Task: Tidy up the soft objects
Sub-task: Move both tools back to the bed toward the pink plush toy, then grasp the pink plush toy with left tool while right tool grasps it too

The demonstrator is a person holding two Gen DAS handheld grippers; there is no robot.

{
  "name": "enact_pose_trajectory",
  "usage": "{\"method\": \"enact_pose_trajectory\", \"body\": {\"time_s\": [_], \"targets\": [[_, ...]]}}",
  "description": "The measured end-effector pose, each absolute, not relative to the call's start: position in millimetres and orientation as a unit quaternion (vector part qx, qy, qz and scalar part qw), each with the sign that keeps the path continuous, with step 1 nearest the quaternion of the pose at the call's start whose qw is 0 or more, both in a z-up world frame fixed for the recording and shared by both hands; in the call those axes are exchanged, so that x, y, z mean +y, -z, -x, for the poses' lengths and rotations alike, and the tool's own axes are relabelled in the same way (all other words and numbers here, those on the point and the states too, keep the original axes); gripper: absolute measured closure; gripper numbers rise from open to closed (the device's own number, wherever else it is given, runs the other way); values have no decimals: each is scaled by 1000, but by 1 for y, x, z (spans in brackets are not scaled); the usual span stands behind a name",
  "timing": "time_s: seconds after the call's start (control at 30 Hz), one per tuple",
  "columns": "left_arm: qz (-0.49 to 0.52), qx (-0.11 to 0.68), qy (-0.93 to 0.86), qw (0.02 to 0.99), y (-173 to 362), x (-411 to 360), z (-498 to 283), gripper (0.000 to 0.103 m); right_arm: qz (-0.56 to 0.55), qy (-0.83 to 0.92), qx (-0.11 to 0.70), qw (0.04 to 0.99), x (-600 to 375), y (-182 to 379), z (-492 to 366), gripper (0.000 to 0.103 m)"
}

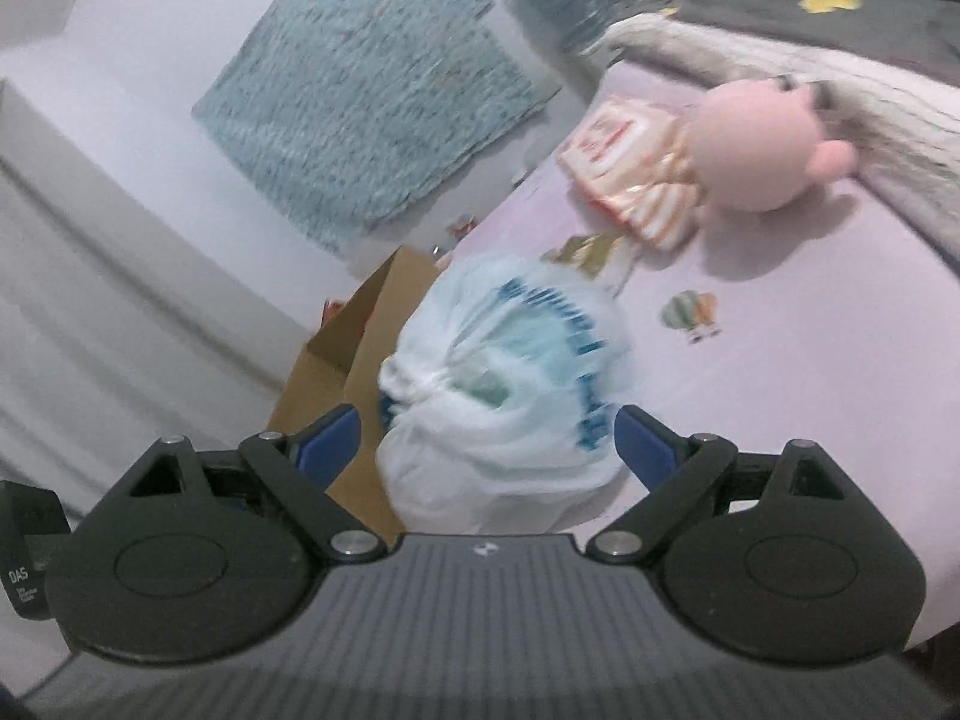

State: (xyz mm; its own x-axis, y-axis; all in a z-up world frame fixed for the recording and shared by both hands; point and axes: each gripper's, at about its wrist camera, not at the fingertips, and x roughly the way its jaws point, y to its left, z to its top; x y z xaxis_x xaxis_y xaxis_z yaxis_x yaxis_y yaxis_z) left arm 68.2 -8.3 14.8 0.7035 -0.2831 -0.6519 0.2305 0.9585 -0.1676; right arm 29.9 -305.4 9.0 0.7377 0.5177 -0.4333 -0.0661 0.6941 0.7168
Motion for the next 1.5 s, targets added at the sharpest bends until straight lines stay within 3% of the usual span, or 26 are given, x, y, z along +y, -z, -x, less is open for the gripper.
{"method": "enact_pose_trajectory", "body": {"time_s": [0.57, 0.93, 1.23, 1.33, 1.37, 1.5], "targets": [[-20, 416, 183, 890, -22, -129, -211, 1, -355, -99, 287, 884, -369, 20, -46, 11], [53, 495, 260, 827, 8, -214, -281, 1, -279, -22, 238, 930, -395, 14, -96, 11], [26, 549, 228, 803, 54, -262, -321, 4, -272, -22, 253, 928, -403, 46, -150, 13], [46, 561, 222, 796, 63, -263, -330, 10, -276, -28, 266, 923, -403, 57, -162, 23], [51, 564, 223, 793, 66, -264, -332, 12, -282, -33, 271, 920, -404, 60, -165, 32], [49, 571, 220, 789, 73, -265, -332, 22, -299, -47, 272, 913, -404, 69, -165, 38]]}}
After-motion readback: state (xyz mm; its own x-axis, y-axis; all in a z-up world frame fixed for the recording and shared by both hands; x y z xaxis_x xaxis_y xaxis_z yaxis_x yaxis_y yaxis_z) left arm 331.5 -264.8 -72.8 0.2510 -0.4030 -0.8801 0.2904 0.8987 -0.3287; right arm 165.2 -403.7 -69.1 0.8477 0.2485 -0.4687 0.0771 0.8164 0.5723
